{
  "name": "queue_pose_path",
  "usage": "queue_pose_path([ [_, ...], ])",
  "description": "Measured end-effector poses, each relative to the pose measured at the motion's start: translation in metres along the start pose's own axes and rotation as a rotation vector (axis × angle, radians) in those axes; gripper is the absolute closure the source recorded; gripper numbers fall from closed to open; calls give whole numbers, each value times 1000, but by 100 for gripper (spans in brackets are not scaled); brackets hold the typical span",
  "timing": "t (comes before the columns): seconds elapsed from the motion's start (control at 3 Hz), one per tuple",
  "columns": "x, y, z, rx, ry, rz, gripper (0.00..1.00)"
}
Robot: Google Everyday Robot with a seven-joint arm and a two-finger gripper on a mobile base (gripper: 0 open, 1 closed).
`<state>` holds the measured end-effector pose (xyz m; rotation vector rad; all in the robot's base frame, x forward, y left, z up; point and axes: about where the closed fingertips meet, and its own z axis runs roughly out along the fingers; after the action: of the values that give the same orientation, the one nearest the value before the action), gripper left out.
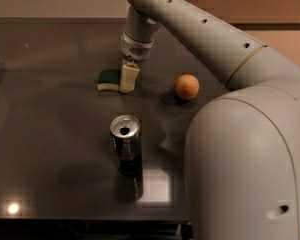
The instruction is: Pick sponge
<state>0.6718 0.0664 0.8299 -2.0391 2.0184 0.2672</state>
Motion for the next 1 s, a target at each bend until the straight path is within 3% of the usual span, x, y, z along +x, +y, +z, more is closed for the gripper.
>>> queue_pose_path([
  [0.67, 3, 7, -30, -17, -33, -30, 87],
  [1.0, 6, 15, -69, -7, -63, -78, 100],
])
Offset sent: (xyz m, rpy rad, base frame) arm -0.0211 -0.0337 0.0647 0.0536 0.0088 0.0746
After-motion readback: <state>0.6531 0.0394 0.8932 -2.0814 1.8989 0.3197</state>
